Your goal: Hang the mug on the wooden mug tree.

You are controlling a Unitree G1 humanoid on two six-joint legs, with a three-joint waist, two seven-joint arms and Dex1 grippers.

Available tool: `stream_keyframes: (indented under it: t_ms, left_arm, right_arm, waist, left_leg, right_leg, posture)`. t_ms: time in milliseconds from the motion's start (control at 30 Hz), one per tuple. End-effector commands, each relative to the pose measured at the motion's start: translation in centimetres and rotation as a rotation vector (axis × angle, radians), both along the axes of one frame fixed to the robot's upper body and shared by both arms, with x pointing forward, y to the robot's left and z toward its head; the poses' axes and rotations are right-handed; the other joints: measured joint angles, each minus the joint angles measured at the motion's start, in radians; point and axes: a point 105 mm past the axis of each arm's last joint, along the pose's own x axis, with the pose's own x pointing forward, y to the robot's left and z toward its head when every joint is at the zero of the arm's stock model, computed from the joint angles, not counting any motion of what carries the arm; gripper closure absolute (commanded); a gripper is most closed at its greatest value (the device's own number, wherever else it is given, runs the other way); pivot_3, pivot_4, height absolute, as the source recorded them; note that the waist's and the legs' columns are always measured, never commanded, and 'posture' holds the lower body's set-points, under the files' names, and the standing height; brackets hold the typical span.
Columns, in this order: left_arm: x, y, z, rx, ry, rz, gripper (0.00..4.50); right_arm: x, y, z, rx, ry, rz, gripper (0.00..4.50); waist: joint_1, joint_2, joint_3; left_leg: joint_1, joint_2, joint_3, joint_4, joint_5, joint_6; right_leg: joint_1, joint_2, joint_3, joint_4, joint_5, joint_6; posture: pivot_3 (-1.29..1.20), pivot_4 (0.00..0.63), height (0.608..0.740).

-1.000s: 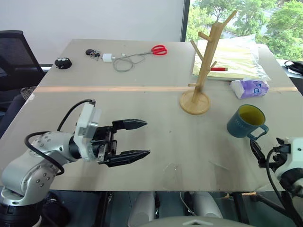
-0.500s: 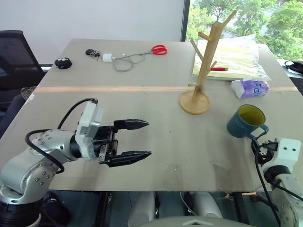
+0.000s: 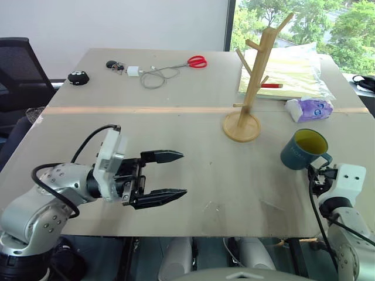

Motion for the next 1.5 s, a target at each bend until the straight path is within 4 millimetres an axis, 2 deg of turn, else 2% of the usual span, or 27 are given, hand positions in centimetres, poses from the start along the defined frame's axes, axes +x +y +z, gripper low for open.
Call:
stream_keyframes:
  t_ms: [33,67,167,200,400,467,600,700,767,867,1000,1200,1500]
  left_arm:
    - [-0.5,-0.1,0.7,0.007,-0.056,-0.016,0.05]
    - [-0.5,-0.1,0.7,0.007,-0.057,-0.015,0.05]
    - [-0.6,-0.1,0.7,0.006,-0.059,-0.014,0.05]
    - [-0.6,0.0,0.7,0.005,-0.059,-0.013,0.05]
    - [-0.5,0.1,0.7,0.004,-0.060,-0.006,0.05]
    - [-0.4,0.1,0.7,0.001,-0.059,0.000,0.05]
    - [-0.1,0.4,0.8,-0.019,-0.057,0.034,0.05]
    - [0.1,0.8,0.8,-0.043,-0.034,0.055,0.05]
    - [0.4,1.2,0.9,-0.067,-0.031,0.083,0.05]
    - [0.8,1.8,0.9,-0.089,-0.032,0.122,0.05]
    - [0.7,2.1,1.0,-0.116,-0.030,0.152,0.05]
    - [0.7,2.1,1.2,-0.141,-0.036,0.176,0.05]
    - [0.5,2.0,1.5,-0.160,-0.048,0.198,0.05]
  right_arm:
    - [0.0,-0.5,0.9,-0.024,-0.029,-0.023,2.47]
    - [0.0,-0.6,0.9,-0.025,-0.026,-0.026,2.76]
    - [0.0,-1.0,0.6,-0.024,-0.014,-0.039,4.12]
    - [0.0,-1.1,0.5,-0.026,-0.013,-0.040,4.44]
    - [0.8,-2.0,0.3,-0.041,-0.010,-0.035,4.44]
    - [1.4,-1.8,0.8,-0.055,-0.027,0.013,4.44]
    - [2.4,-0.4,3.9,-0.079,-0.118,0.223,4.44]
    - [2.9,1.0,7.7,-0.114,-0.178,0.448,4.44]
    - [2.9,2.1,9.4,-0.182,-0.169,0.586,4.44]
    - [3.2,3.3,11.3,-0.192,-0.152,0.695,4.44]
    - [4.0,4.4,14.0,-0.208,-0.167,0.753,4.44]
    - [5.5,6.2,16.4,-0.169,-0.151,0.843,4.44]
    - [8.6,6.2,17.9,-0.177,-0.121,0.914,4.44]
  waist:
    - [0.000,0.000,0.000]
    - [0.000,0.000,0.000]
    - [0.000,0.000,0.000]
    - [0.000,0.000,0.000]
    - [0.000,-0.001,0.000]
    - [-0.001,-0.001,0.000]
    - [-0.002,0.001,0.000]
    - [-0.007,0.003,0.002]
    - [-0.007,0.003,0.002]
    - [-0.006,0.001,0.001]
    - [-0.003,0.001,0.002]
    - [-0.001,0.000,0.002]
    - [0.001,0.000,0.002]
  left_leg:
    - [0.000,0.000,0.000,0.000,0.000,0.000]
    - [0.000,0.000,0.000,0.000,0.000,0.000]
    - [0.000,0.000,0.000,0.000,0.000,0.000]
    - [0.000,0.000,0.000,0.000,0.000,0.000]
    - [0.000,0.000,0.000,0.000,0.000,0.000]
    - [0.000,0.000,0.000,0.000,0.000,0.000]
    - [0.001,0.000,0.002,0.000,-0.001,0.002]
    - [0.001,0.000,0.002,0.000,-0.001,0.003]
    - [0.001,0.000,0.002,0.000,-0.002,0.004]
    - [0.001,0.000,0.001,0.000,-0.002,0.005]
    - [0.000,0.000,0.000,0.000,-0.002,0.005]
    - [0.000,0.000,0.002,0.000,-0.003,0.005]
    - [-0.001,0.000,0.002,0.000,-0.003,0.005]
  right_leg:
    - [0.000,0.000,0.000,0.000,0.000,0.000]
    - [0.000,0.000,0.000,0.000,0.000,0.000]
    - [0.000,0.000,0.000,0.000,0.000,0.000]
    - [0.000,0.000,0.000,0.000,0.000,0.000]
    - [0.000,0.000,0.000,0.000,0.000,0.000]
    - [0.000,0.000,0.001,0.000,0.000,0.000]
    - [0.000,0.001,0.003,0.000,0.000,0.000]
    - [0.000,0.002,0.004,0.000,0.000,0.000]
    - [0.000,0.003,0.006,0.000,0.000,0.000]
    - [0.000,0.004,0.006,0.000,0.000,0.000]
    - [0.001,0.005,0.006,0.000,0.000,0.000]
    - [0.000,0.004,0.009,-0.001,0.000,0.000]
    - [0.000,0.004,0.008,-0.001,0.001,-0.001]
  posture:
    - [0.00,0.150,0.740]
    - [0.00,0.150,0.740]
    - [0.00,0.150,0.740]
    - [0.00,0.150,0.740]
    - [0.00,0.150,0.740]
    - [0.00,0.150,0.740]
    - [0.00,0.150,0.740]
    - [0.00,0.150,0.740]
    - [0.00,0.150,0.740]
    - [0.00,0.150,0.740]
    - [0.00,0.150,0.740]
    - [0.00,0.150,0.740]
    - [0.00,0.150,0.740]
